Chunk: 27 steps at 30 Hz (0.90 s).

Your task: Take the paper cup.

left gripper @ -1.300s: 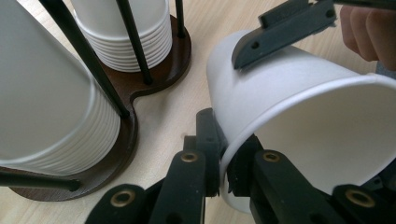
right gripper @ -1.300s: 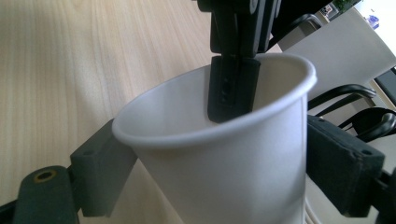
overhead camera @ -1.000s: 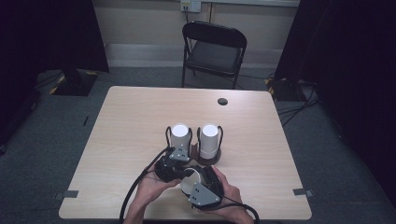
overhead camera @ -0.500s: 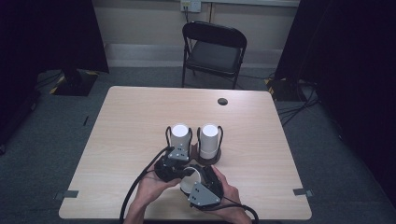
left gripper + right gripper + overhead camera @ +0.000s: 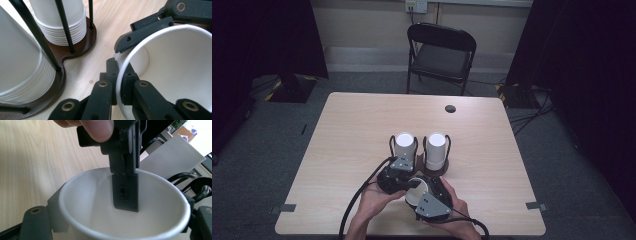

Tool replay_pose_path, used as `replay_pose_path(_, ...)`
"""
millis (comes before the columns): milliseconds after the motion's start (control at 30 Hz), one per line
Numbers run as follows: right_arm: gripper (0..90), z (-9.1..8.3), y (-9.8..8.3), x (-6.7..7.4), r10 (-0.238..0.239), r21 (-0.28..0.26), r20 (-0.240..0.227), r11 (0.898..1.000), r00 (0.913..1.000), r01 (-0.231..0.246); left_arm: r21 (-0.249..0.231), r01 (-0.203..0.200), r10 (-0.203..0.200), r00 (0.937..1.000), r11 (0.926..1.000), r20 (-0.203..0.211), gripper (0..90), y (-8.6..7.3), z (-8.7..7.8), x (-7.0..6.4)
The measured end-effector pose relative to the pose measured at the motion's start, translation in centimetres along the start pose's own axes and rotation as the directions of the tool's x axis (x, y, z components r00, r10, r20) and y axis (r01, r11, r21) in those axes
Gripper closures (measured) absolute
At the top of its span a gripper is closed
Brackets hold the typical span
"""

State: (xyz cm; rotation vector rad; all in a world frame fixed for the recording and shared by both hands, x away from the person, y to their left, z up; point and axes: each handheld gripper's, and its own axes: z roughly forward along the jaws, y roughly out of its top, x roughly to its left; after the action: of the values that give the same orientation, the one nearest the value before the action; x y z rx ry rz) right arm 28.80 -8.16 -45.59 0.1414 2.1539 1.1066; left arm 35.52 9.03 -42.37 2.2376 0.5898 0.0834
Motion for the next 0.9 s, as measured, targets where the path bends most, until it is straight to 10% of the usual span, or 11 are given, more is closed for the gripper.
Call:
replay_pose_path(433,23.3,-0.1,-0.5,-0.6,0.052,0.002,0.01,0.999,0.9986,-0.052,-0.05,0.024,-0.024,0.9997,0.9985,-0.005,79.5,-0.5,-0.2,0.3)
replay_pose_path(900,23.0,-1.0,-1.7,-1.2,0.111,-0.001,0.047,0.994,0.9927,-0.111,-0.125,0.001,-0.01,0.9973,0.9921,-0.072,45.3,-0.7,0.1,-0.5)
